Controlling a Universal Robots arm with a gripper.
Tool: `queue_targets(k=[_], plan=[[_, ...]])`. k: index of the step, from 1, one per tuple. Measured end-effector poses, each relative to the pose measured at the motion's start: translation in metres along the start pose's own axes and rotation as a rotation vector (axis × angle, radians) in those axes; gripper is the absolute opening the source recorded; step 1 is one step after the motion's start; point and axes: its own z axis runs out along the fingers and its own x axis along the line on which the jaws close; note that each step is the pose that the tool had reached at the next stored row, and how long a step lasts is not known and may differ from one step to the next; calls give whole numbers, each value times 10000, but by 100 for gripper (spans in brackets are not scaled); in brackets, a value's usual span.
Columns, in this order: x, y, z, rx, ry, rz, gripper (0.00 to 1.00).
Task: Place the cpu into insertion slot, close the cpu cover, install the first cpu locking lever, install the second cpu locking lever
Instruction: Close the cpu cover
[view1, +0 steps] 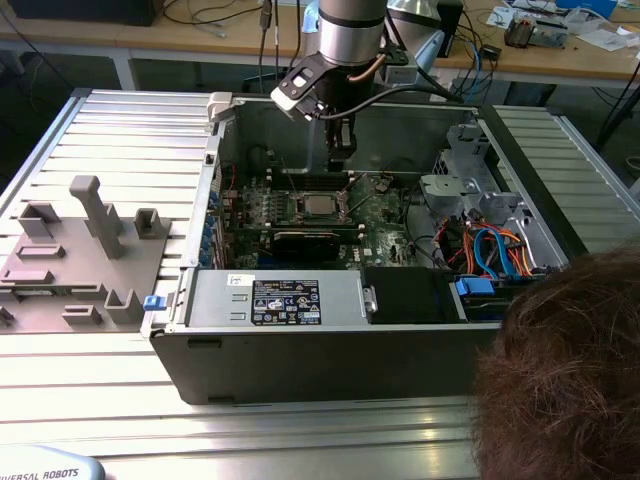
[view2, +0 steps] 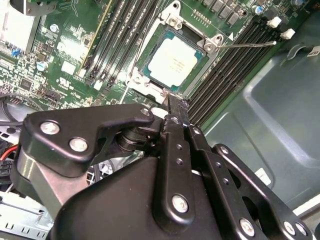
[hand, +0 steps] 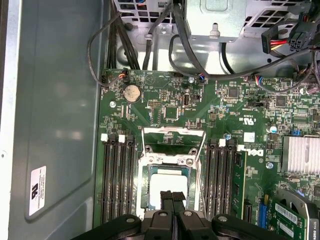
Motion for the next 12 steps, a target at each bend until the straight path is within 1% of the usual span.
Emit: queue_targets(k=[12], plan=[[-1,28,2,0,0,0,11]])
